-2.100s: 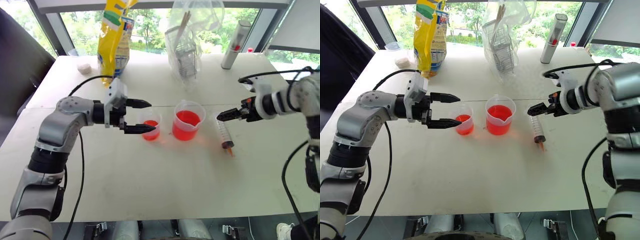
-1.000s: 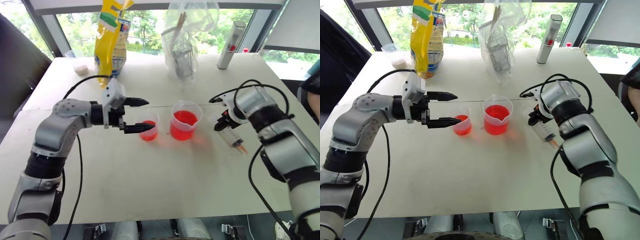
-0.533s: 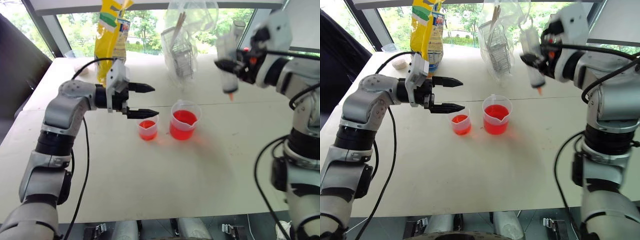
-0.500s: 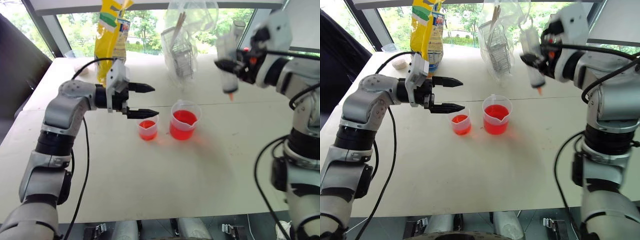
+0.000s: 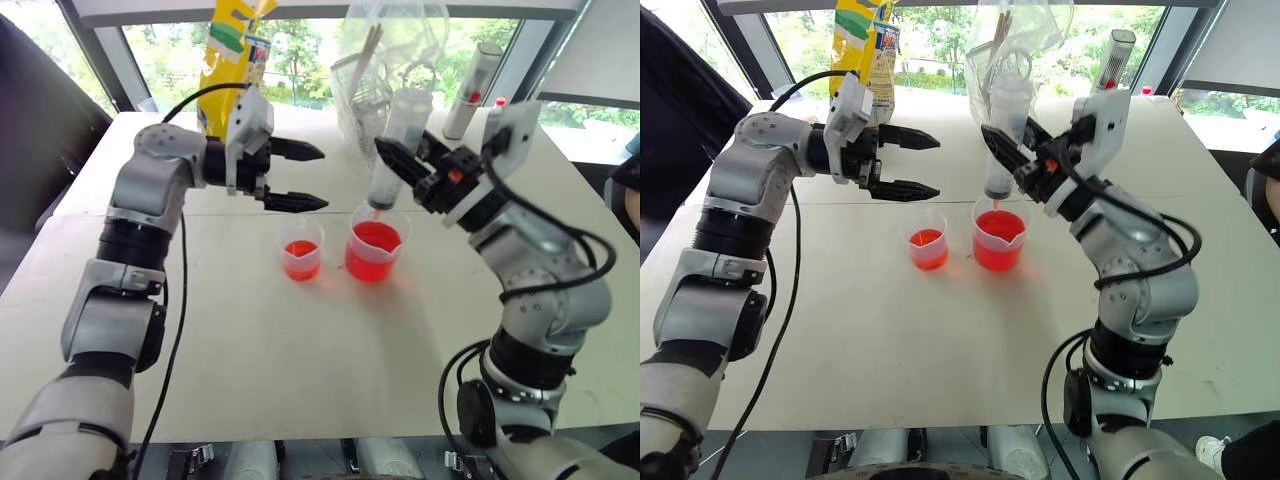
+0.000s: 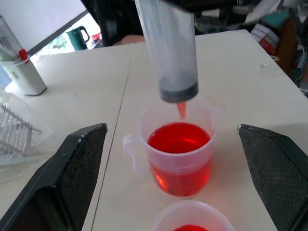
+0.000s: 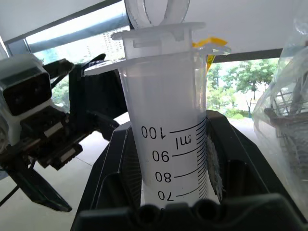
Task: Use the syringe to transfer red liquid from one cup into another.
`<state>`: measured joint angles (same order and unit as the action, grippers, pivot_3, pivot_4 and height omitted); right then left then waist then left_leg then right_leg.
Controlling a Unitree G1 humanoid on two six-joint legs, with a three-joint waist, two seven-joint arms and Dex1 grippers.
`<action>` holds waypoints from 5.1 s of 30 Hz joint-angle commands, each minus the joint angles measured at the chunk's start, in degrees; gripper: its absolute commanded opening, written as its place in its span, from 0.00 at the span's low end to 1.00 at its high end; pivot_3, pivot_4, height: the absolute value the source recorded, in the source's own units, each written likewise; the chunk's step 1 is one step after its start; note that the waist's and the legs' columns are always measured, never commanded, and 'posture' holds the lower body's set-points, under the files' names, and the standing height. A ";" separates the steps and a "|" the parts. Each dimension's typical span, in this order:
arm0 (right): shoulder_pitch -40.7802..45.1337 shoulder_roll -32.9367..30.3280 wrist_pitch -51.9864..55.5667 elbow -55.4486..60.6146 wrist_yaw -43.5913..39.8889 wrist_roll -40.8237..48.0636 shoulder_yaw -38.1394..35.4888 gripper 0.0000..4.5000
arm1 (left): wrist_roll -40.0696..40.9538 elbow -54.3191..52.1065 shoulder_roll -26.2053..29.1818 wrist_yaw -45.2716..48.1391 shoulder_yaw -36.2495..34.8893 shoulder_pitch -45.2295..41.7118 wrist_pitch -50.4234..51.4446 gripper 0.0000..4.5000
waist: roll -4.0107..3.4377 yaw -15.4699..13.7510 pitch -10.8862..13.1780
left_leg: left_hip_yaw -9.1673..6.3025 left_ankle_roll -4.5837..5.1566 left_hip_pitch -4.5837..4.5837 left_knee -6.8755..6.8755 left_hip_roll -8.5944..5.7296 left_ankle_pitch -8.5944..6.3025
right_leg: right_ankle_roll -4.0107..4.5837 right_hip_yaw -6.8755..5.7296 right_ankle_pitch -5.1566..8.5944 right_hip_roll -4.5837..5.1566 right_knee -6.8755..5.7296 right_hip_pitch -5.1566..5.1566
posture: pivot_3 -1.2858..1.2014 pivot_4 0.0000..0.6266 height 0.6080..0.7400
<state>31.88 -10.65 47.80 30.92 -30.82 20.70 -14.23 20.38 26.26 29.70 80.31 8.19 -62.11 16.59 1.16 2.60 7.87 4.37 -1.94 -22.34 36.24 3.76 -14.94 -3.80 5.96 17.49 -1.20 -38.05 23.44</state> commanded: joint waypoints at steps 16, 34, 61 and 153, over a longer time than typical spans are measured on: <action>-10.98 -1.60 -28.21 -14.08 2.35 -6.53 10.32 0.31 | -0.51 12.95 -8.77 2.45 -2.49 -12.44 -5.10 1.00 | 0.00 0.05 0.01 | -0.01 0.00 0.02 0.00 0.01 0.00 | 0.00 0.02 0.00 -0.05 -0.01 0.01 | 0.52 0.24 0.99; -11.78 -3.59 -28.78 -12.20 3.50 -6.29 12.79 0.31 | -3.43 24.85 -14.78 2.07 -3.08 -16.15 -8.84 0.49 | 0.01 0.00 0.02 | -0.02 0.00 0.02 0.00 0.00 0.00 | 0.00 0.02 0.00 -0.07 -0.01 0.00 | 0.52 0.24 0.99; -14.74 -2.99 -27.44 -15.43 2.79 -2.92 15.57 0.31 | -3.16 27.04 -15.67 -1.12 -7.93 -21.61 -11.11 0.02 | 0.02 0.00 0.02 | -0.03 0.00 0.02 0.01 -0.01 0.00 | 0.00 0.02 0.00 -0.07 -0.01 -0.01 | 0.52 0.24 0.99; 4.11 5.90 -28.76 -28.84 -2.26 -0.79 25.03 0.31 | 7.26 -4.34 2.44 -6.09 -14.62 -7.06 13.57 0.99 | 0.02 0.16 0.00 | -0.02 -0.06 0.04 0.12 0.07 0.03 | 0.00 -0.05 -0.01 0.01 -0.18 -0.01 | 0.52 0.24 0.99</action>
<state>37.82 -5.41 16.30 4.93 -31.05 21.56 5.33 21.85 25.10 33.75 74.69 -2.00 -61.93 31.02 1.18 2.77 7.88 4.35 -2.00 -22.30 36.37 3.83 -14.90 -3.80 5.92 17.48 -1.19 -38.23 23.43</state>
